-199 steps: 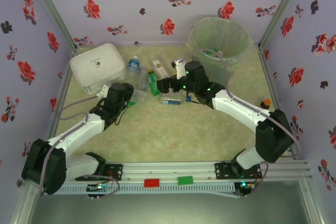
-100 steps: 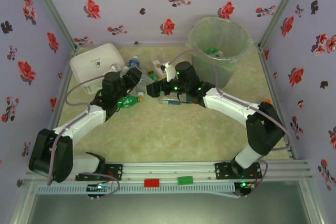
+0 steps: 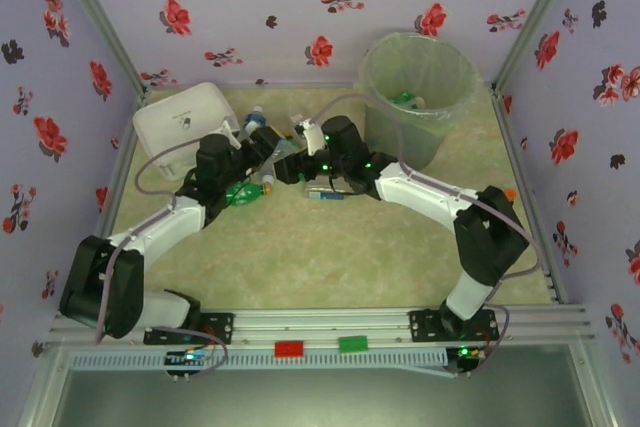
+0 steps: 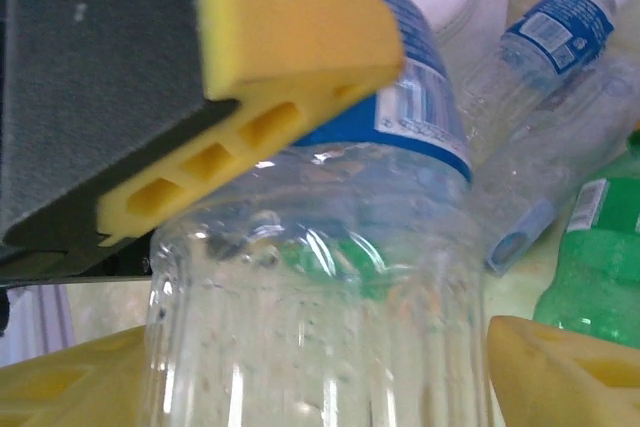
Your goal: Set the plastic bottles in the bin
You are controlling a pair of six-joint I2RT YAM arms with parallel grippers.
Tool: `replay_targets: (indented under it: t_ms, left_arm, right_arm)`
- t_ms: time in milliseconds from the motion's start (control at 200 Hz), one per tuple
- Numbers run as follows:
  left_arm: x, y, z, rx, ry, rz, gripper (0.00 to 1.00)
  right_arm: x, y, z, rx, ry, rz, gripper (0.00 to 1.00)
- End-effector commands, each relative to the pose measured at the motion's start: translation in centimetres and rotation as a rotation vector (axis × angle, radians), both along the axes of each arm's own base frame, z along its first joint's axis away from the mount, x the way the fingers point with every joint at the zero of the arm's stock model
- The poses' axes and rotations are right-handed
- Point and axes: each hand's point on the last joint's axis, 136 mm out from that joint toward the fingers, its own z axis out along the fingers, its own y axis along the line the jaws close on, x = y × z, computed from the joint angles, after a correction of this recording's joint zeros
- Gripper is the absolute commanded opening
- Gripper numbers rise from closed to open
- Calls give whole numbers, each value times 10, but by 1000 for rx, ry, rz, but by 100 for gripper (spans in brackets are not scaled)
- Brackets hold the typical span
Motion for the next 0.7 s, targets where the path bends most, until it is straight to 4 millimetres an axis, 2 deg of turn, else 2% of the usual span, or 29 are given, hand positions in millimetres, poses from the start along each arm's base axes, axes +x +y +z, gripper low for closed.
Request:
replay_targets:
  t_ms: [0,110,150,200,235,265,285,415,495,590,695]
  left_arm:
    - [-3,-9,14,-35,-46,-46,58]
    - [-2,-10,12,-31,-43,-48,60]
    - [-1,-10,12,-33,-43,-50,63]
    - [0,-10,12,-38,-45,-47,74]
    - [0,-10,12,-40,-45,-48,84]
    - [1,-9,13,-43,-47,-45,97]
    - [1,-9,13,-45,-48,-43,100]
    - [5,6,17,-43,-61,-11,100]
    - [9,23,19,-41,-73,30,100]
    - [9,46,17,-10,-82,76,100]
    - [6,70,6,40,-67,130,100]
  right_arm:
    - [8,1,-7,-28,9,-16,68]
    - [7,2,-15,-44,28,-15,58]
    - [7,1,-16,-49,26,-17,54]
    - [7,-1,-16,-55,23,-20,50]
    - [8,-2,-16,-60,17,-26,49]
    - [9,-4,-16,-67,8,-35,48]
    - [11,-5,-17,-73,4,-41,48]
    - [20,-15,-19,-127,-24,-80,46]
    - [29,-26,-15,-159,-38,-111,46]
    - [43,-43,1,-189,-70,-154,46]
    - [66,-71,35,-223,-132,-242,45]
